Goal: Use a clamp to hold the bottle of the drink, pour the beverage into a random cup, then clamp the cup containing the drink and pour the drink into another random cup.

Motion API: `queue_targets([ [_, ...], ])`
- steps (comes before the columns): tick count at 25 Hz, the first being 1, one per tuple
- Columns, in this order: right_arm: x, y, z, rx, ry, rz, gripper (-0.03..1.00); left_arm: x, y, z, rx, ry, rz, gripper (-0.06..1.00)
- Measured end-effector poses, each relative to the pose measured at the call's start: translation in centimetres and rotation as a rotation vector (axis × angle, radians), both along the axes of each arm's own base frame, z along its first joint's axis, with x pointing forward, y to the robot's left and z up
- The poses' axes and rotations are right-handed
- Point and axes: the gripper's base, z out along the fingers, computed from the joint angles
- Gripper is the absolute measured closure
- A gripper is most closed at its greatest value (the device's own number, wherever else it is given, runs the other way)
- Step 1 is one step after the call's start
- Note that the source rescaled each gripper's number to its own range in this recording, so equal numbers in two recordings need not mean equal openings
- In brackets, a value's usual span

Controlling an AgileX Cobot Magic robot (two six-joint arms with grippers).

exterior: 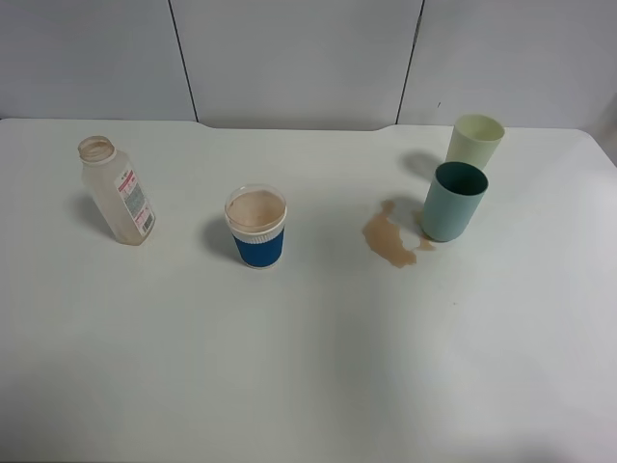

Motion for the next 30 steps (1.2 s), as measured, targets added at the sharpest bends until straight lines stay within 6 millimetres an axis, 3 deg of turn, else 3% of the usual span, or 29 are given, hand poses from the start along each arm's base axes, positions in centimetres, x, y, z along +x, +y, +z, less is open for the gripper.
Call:
queue_targets([
  [7,-5.8,-0.3,-0.3,0.024,0.045,-0.014,0.09,0.0,0.0,0.0,0.0,-0.001,0.0,-0.06],
  [14,-10.2,-0.5,-2.5,0.064,0.21,-0.031,0.09,0.0,0.0,0.0,0.0,-0.001,0.0,-0.06],
  [19,-12.7,-0.7,-4.8,0.055,0.222,-0.042,0.09,0.0,0.0,0.0,0.0,-0.001,0.0,-0.06],
  [24,-14.1,-0.7,-8.5,0.033,0.23,-0.038,0.09,0.0,0.0,0.0,0.0,-0.001,0.0,-0.06],
  [30,-13.2,-0.5,-12.3,0.037,0.399,-0.024,0.09,0.0,0.0,0.0,0.0,-0.001,0.0,-0.06],
])
